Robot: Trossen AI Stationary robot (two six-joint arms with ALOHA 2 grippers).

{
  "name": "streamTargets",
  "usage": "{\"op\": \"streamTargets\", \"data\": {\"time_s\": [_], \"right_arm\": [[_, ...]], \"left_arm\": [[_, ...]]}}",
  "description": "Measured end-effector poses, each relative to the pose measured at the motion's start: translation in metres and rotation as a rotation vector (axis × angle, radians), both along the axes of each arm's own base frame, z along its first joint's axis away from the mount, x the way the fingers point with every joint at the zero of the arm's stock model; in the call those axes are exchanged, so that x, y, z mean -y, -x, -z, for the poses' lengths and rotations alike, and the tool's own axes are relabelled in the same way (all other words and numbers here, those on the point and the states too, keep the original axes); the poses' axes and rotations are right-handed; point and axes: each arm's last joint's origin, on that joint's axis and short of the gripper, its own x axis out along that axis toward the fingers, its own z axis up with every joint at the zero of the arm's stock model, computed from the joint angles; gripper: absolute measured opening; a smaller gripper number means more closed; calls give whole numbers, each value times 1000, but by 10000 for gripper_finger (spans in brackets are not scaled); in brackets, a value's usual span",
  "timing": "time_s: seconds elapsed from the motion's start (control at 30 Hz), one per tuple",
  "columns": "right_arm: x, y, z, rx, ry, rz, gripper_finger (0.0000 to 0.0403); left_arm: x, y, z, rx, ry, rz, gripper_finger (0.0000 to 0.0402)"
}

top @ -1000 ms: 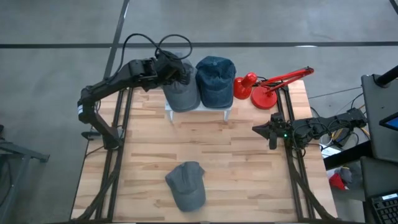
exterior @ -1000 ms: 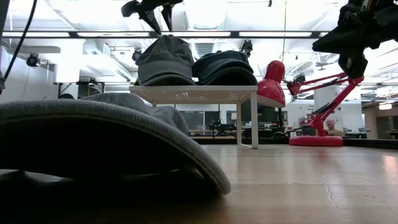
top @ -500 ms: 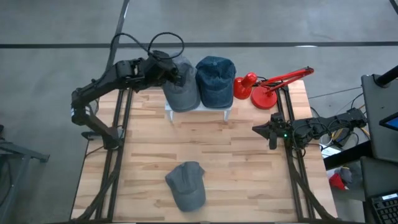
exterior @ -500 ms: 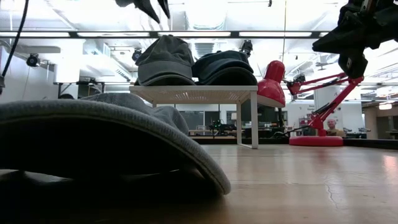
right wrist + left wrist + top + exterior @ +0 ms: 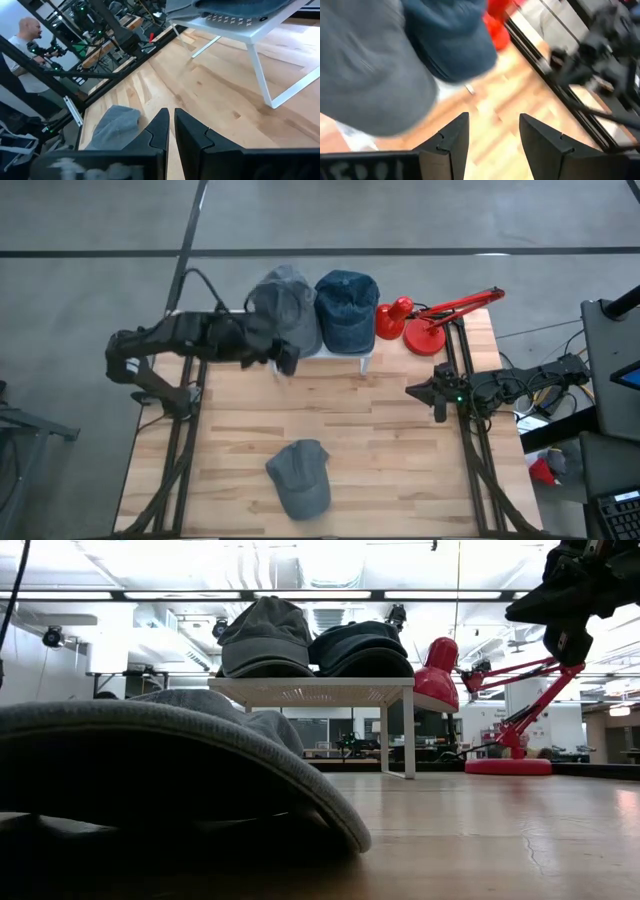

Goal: Pick & Place hat
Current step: Put the gray cap on top of the other gray cap on the shelf

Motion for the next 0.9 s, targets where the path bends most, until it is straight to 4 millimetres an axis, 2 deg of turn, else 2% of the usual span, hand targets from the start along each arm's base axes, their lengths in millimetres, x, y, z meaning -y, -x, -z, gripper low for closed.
{"op": "streamTargets", "data": {"time_s": [0.17, 0.37, 0.53, 0.73, 0.9], "right_arm": [[0, 0, 0, -1, 5, -1, 27], [0, 0, 0, -1, 5, -1, 27], [0, 1, 2, -26, 16, -3, 27], [1, 4, 11, -118, 40, -3, 27], [1, 4, 12, -131, 45, -3, 27]], "left_arm": [[30, -9, 10, -9, 47, 72, 167], [53, -29, 25, -8, 48, 139, 167], [75, -45, 46, -27, 84, 168, 167], [104, -57, 77, -52, 302, 52, 167], [130, -66, 107, -87, 501, -136, 167]]}}
